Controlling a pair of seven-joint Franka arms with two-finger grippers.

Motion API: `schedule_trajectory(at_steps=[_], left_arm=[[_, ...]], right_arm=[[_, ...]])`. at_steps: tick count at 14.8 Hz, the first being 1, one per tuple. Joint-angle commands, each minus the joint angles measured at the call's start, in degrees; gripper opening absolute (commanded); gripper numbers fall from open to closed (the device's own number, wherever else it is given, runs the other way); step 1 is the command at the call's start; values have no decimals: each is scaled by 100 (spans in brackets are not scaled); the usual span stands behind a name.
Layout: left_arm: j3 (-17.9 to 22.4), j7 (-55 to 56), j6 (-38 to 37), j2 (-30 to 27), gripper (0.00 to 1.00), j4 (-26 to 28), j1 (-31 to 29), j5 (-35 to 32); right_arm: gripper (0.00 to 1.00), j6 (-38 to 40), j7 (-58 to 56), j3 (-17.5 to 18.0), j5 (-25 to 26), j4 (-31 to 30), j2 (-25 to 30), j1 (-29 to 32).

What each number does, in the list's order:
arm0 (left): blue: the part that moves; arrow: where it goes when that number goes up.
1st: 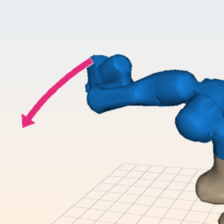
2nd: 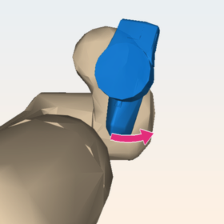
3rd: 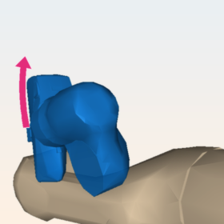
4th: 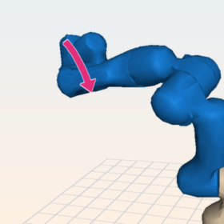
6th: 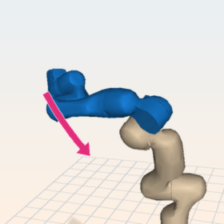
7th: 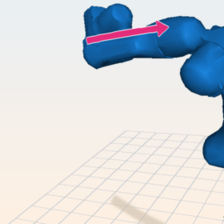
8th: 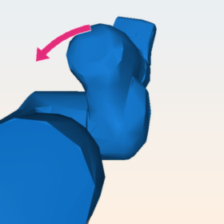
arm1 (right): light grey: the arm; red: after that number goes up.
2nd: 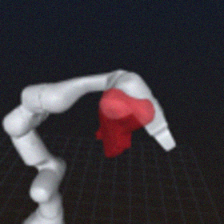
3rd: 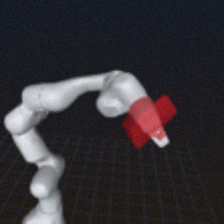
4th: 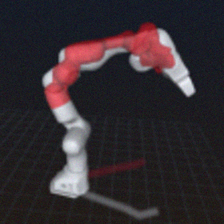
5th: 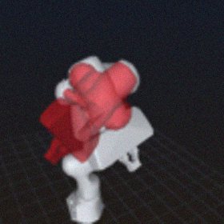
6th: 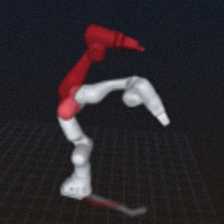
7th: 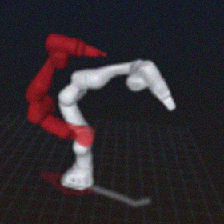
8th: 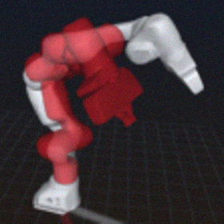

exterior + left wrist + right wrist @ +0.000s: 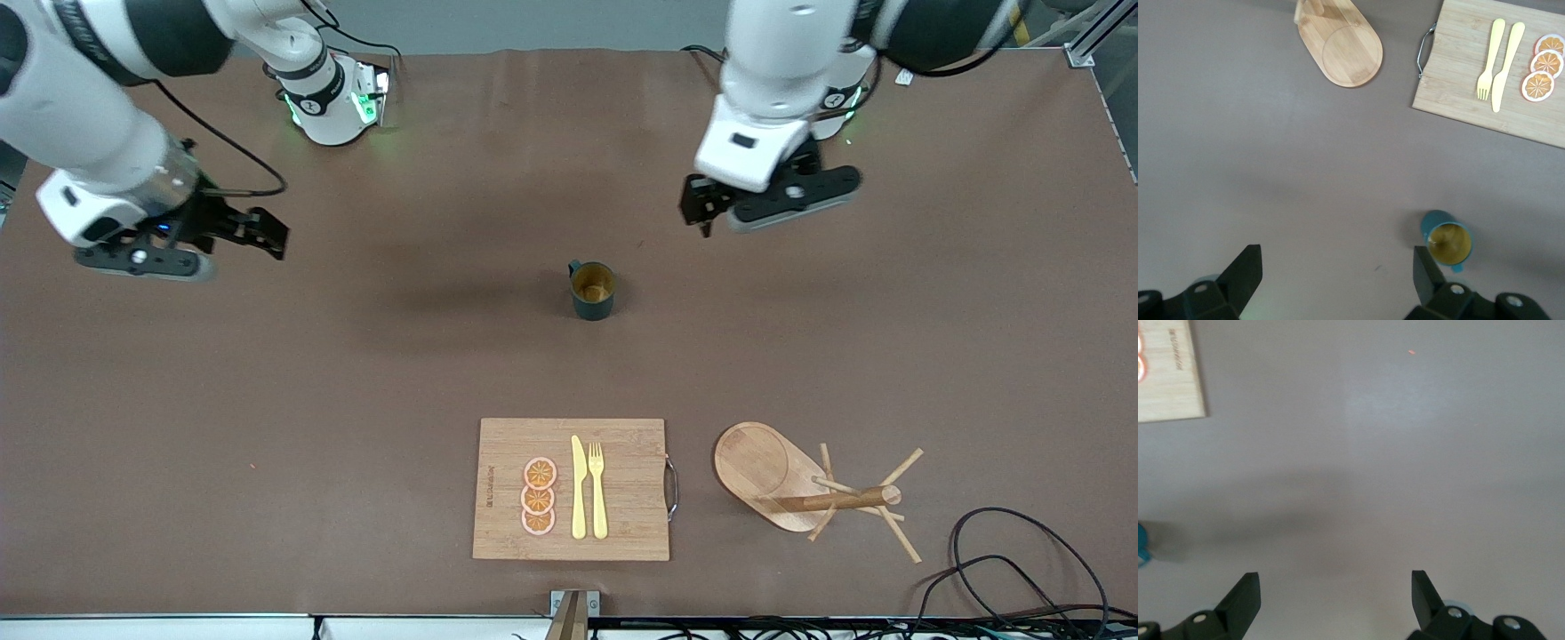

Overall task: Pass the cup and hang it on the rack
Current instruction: 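Set the mug down and open the right gripper, withdrawing it, then lower the left gripper onto the mug handle and close it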

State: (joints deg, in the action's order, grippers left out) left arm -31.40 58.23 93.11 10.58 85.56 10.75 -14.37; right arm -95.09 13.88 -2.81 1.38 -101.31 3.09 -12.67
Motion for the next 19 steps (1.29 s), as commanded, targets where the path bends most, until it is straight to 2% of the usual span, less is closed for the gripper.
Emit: schedule_trajectory(at_steps=[1, 4, 6, 11, 13, 19], left_arm=[[-7, 810, 120, 399, 100, -74, 505, -565], [-7, 1821, 234, 839, 100, -83, 1112, -1128], [-7, 2401, 243, 1102, 100, -92, 1481, -1558], [2, 3763, 243, 1823, 100, -92, 2316, -2674], [2, 4422, 243, 2087, 100, -92, 2571, -3061], [37, 5829, 243, 2895, 100, -109, 3336, -3914]], right_arm=[[100, -124, -953, 123, -23, -328, 385, 710], [100, -62, -1799, 123, -32, -293, 464, 1406], [100, -44, -2125, 123, -32, -223, 534, 1635], [100, 52, -1698, 202, -233, -38, 570, 1601], [100, 219, -1345, 229, -234, 85, 570, 1365], [100, 219, -1361, 220, -234, 156, 561, 1311]])
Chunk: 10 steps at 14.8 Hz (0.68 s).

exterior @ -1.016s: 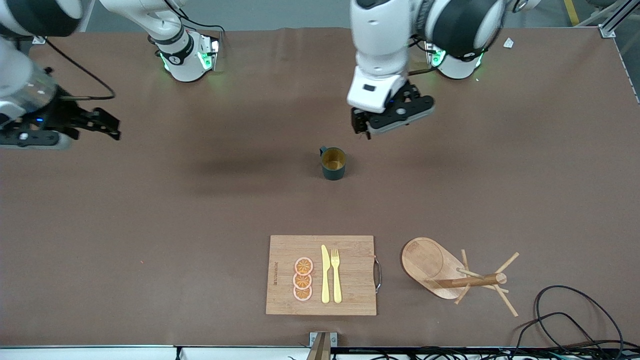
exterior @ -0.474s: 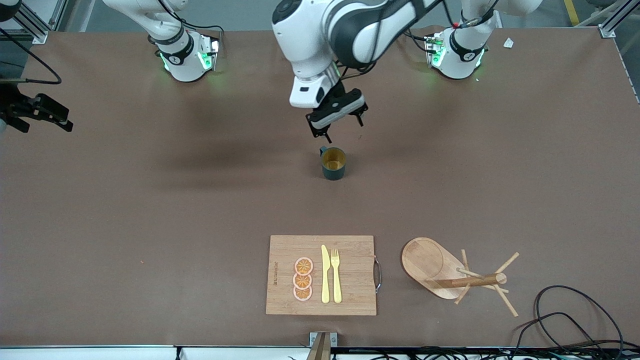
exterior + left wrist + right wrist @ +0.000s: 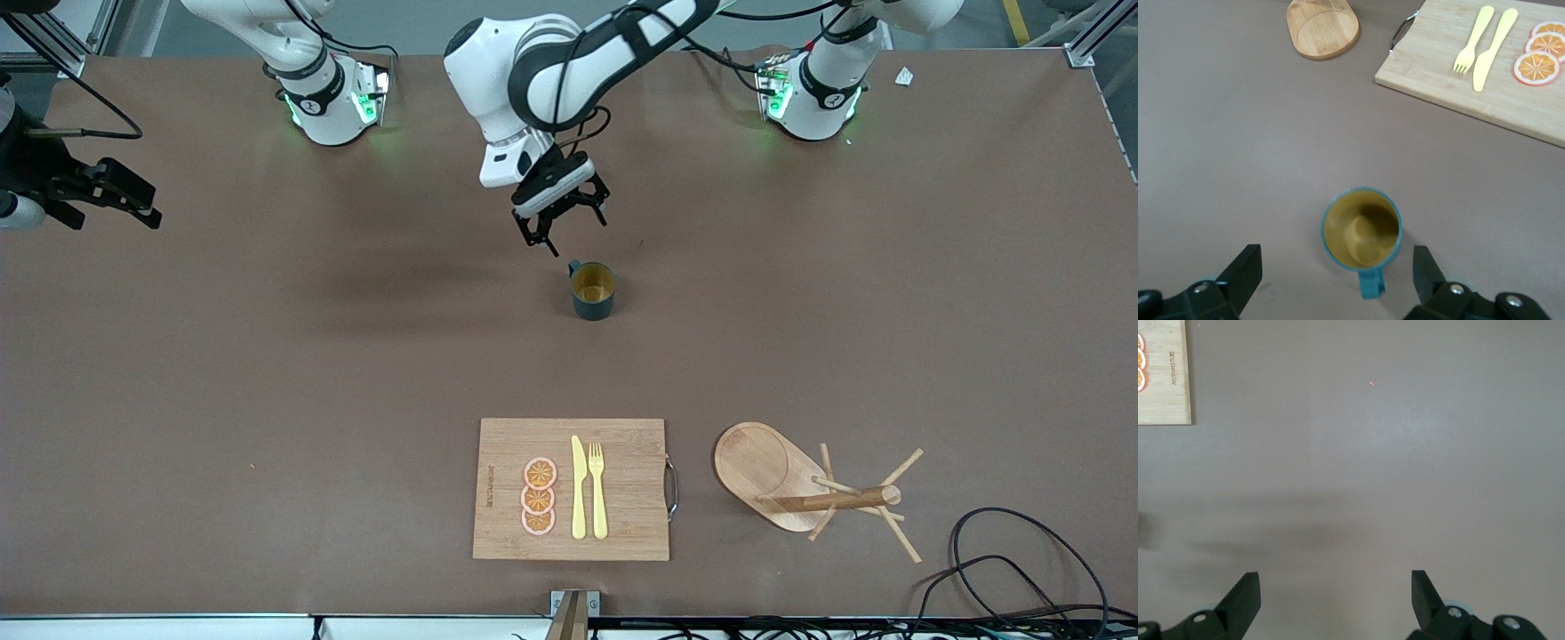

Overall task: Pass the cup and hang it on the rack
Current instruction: 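Lower the left gripper onto the mug handle and close it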

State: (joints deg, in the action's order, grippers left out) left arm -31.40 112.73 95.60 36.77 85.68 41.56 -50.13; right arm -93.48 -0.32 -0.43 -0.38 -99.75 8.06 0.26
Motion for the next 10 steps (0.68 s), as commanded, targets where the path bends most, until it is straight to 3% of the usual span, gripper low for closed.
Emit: schedule_trajectory(at_steps=[1, 5, 10], left_arm=[[38, 599, -6, 408, 100, -113, 317, -505], [64, 1531, -15, 927, 100, -86, 554, -1199], [73, 1946, -24, 1253, 96, -86, 626, -1587]], right_arm=[[100, 58, 41, -18, -59, -1, 55, 27], [100, 75, 6, -18, -59, 130, 29, 18], [100, 84, -3, -36, -50, 192, 3, 53]])
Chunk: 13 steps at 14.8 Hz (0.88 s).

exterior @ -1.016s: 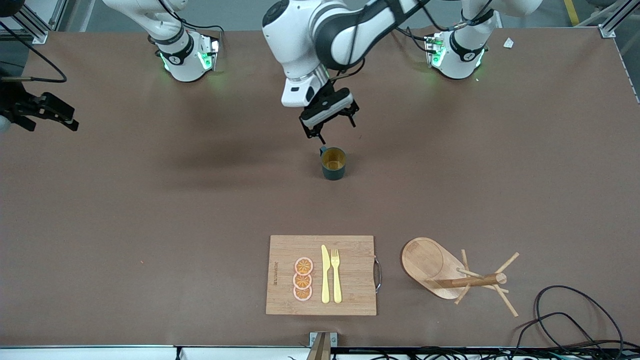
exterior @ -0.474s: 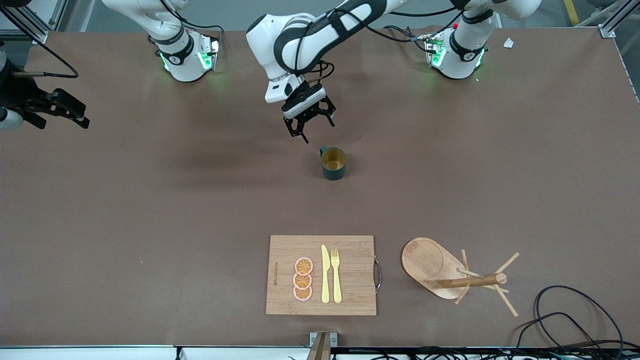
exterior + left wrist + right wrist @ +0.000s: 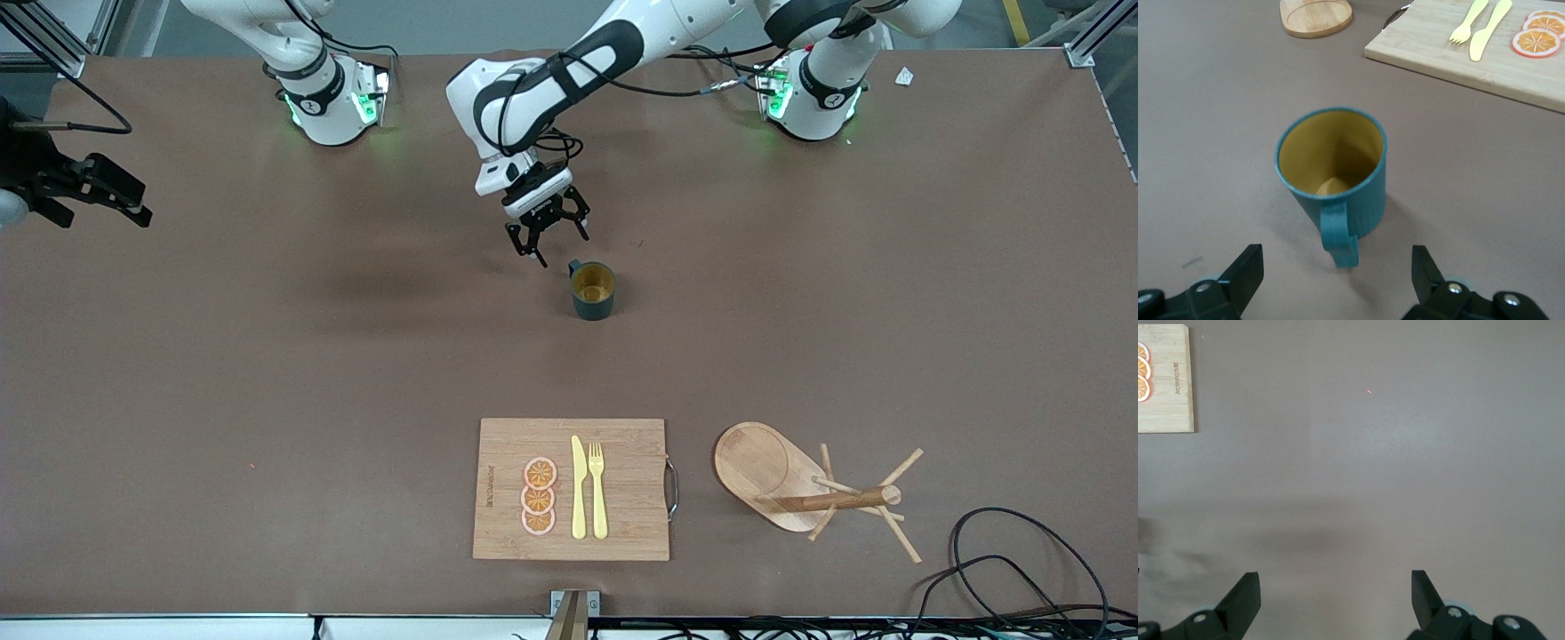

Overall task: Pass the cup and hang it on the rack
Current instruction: 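Lower the left gripper onto the mug handle and close it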

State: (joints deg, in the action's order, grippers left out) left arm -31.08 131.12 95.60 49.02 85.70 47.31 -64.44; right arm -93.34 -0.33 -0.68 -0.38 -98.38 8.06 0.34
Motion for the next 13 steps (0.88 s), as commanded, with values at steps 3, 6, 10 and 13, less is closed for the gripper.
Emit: schedule_trajectory(at_steps=[3, 6, 10, 13], left_arm=[[224, 151, -24, 81, 87, -88, 103, -166], [330, 159, -24, 142, 81, -106, 147, -157], [330, 159, -24, 151, 56, -115, 139, -139], [330, 168, -24, 151, 37, -115, 139, -130]], right_arm=[[100, 70, 6, -38, -24, 56, -15, 71], [100, 157, 94, -38, 46, 56, -6, 54], [100, 176, 243, -29, 337, 56, -15, 97], [100, 158, 156, -38, 337, 56, -111, 421]])
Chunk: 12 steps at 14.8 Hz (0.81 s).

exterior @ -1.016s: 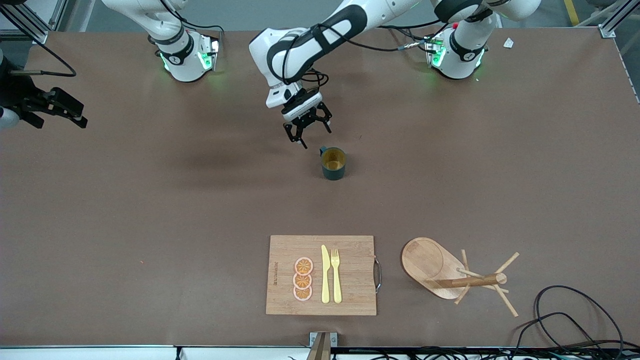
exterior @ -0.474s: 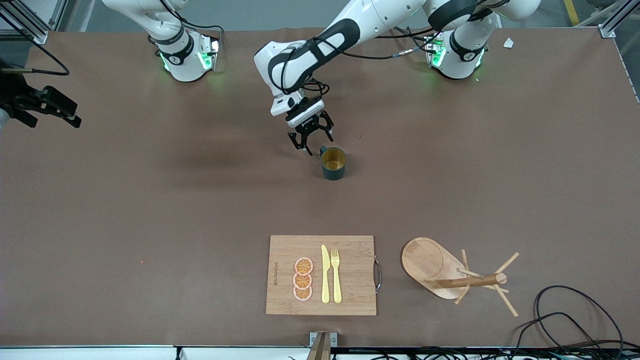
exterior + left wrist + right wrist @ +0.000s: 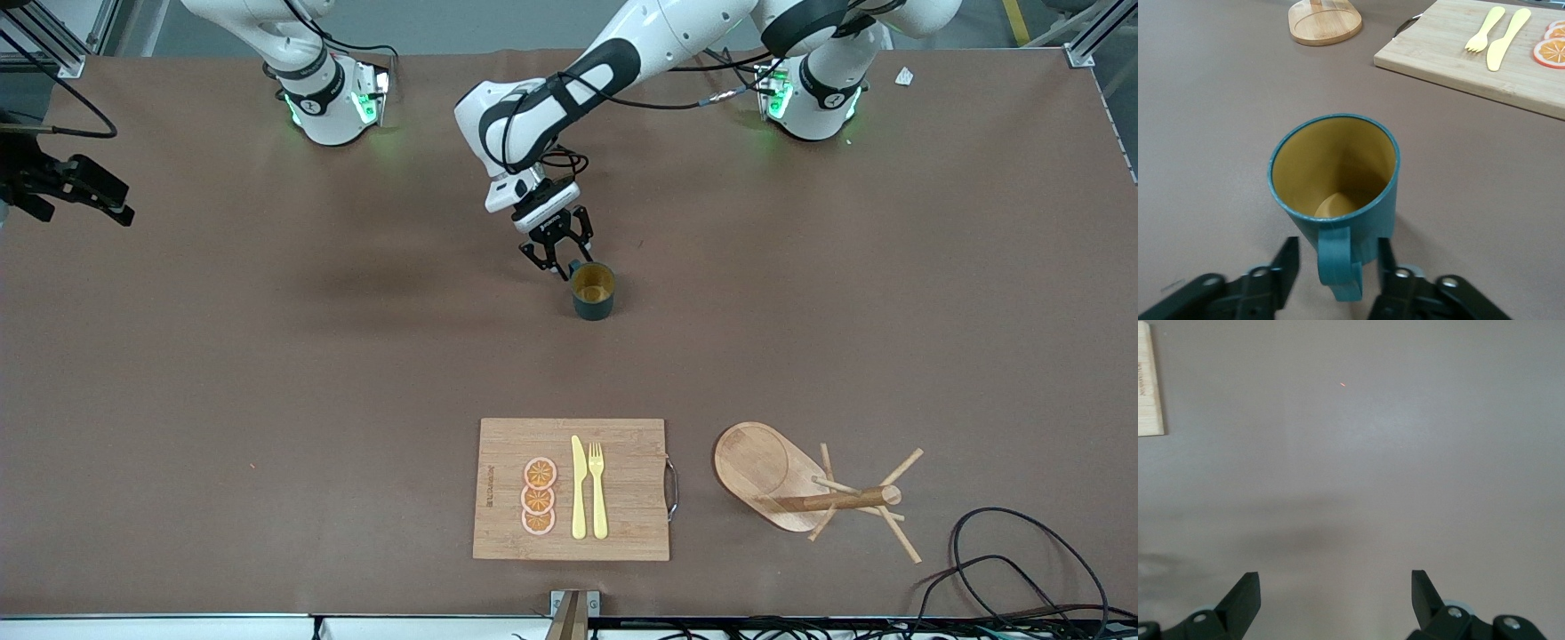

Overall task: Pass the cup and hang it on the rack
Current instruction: 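Lower the left gripper onto the mug handle and close it, then lift the mug by its handle with the left gripper toward the rack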

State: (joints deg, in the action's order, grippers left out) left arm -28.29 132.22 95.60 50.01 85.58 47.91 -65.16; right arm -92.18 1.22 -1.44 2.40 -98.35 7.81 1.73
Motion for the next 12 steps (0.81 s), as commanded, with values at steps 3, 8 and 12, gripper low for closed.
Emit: schedule_trajectory(at_steps=[3, 8, 12], left_arm=[[51, 6, -24, 44, 11, -111, 70, -58], [60, -222, -41, -87, 0, -234, 8, -50], [34, -600, -94, -298, 0, -646, -176, 274]], right_arm=[[100, 42, 19, 39, 59, 53, -87, 345], [100, 68, 36, 47, 50, 97, -87, 310], [100, 68, 19, 48, 50, 115, -87, 301]])
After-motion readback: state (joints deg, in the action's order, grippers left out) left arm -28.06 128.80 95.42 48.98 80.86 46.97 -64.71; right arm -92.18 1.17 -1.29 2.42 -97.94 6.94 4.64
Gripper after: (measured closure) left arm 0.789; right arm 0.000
